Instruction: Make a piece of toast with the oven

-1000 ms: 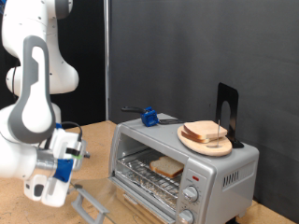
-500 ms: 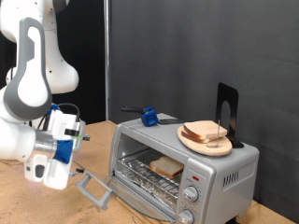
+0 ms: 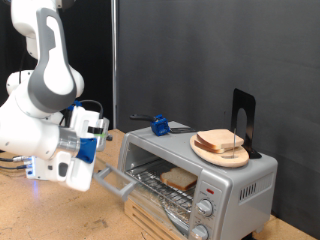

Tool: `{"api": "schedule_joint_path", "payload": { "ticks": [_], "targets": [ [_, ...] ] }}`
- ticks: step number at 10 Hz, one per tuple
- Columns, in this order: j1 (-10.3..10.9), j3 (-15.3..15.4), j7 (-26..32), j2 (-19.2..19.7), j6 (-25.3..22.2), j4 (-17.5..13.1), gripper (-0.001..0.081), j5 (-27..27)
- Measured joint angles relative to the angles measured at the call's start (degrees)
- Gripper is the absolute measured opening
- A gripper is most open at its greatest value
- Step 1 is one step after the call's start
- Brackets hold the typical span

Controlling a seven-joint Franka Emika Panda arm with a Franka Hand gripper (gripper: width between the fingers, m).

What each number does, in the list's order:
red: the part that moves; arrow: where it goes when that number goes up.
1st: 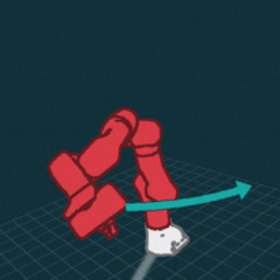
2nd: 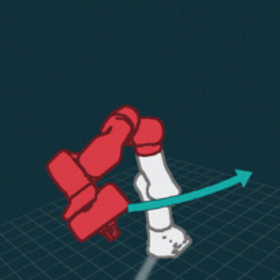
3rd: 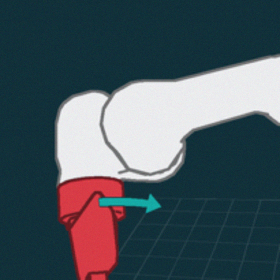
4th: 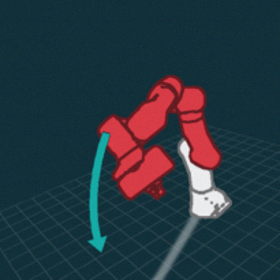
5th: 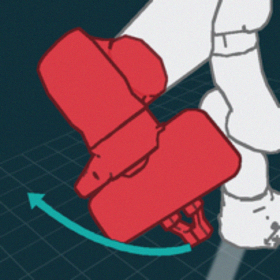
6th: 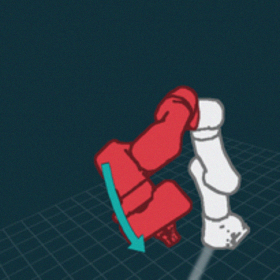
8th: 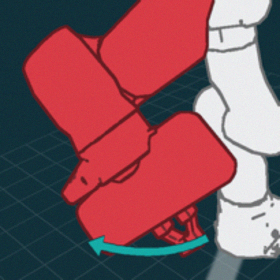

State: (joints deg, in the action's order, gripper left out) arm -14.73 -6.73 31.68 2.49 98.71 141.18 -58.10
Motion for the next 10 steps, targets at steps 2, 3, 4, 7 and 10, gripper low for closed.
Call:
{"api": "schedule_joint_path", "payload": {
  "ticks": [2,3,4,7,10],
  "targets": [
    [2.33,2.90,0.00,-0.28,0.35,0.58,0.0808,-2.19],
    [2.90,3.69,-0.13,-1.05,0.47,1.07,0.0808,-3.24],
    [3.19,4.13,-0.55,-2.03,0.56,1.77,0.0808,-3.63],
    [2.58,3.81,-1.82,-4.97,0.27,4.51,0.0808,-3.25],
    [-0.61,1.26,-2.10,-8.79,4.58,7.94,0.0808,-3.16]
  ]
}}
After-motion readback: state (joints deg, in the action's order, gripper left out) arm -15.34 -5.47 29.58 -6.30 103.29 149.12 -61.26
